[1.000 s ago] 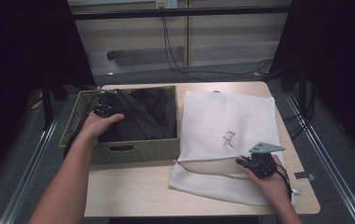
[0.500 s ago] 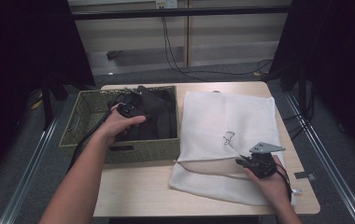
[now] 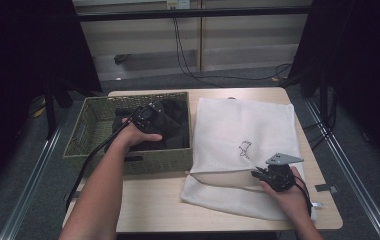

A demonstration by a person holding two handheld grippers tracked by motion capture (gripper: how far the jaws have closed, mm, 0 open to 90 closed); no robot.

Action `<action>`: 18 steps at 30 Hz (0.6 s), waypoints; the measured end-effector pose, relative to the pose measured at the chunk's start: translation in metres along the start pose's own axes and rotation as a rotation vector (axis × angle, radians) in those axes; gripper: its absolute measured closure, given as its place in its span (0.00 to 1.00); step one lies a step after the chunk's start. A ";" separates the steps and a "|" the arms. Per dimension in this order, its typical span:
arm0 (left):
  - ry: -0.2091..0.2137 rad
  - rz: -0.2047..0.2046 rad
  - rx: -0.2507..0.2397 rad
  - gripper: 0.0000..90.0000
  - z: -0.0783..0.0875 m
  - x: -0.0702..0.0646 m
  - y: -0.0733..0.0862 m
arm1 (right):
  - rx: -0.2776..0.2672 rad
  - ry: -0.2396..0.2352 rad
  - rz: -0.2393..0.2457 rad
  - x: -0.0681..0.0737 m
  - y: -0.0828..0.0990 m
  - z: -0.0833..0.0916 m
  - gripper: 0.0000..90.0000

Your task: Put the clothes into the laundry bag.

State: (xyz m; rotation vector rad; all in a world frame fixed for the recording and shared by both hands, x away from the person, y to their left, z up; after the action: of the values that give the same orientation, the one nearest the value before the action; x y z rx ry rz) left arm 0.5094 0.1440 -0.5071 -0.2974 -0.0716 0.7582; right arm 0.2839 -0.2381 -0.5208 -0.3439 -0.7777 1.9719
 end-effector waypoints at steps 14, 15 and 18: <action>0.018 0.070 -0.056 0.16 -0.002 -0.001 0.002 | 0.012 -0.003 0.011 0.001 0.000 -0.003 0.92; 0.010 0.075 -0.040 0.21 -0.001 -0.002 0.002 | 0.009 -0.006 0.026 0.002 -0.002 -0.003 0.92; 0.008 0.080 -0.024 0.30 0.000 -0.002 0.003 | 0.004 -0.013 0.027 0.003 -0.002 -0.001 0.92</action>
State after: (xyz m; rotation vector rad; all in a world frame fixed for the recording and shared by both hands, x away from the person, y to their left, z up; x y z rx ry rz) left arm 0.5060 0.1441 -0.5077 -0.3275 -0.0616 0.8362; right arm 0.2847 -0.2343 -0.5201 -0.3412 -0.7804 2.0024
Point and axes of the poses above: each handheld gripper's, and its own axes: z roughly backward along the jaws, y roughly out of its underside, x roughly to its left, the point moved 4 cm from there along -z, roughly forward along the jaws, and after that the axes turned 9 degrees about x, right-handed, at the moved point
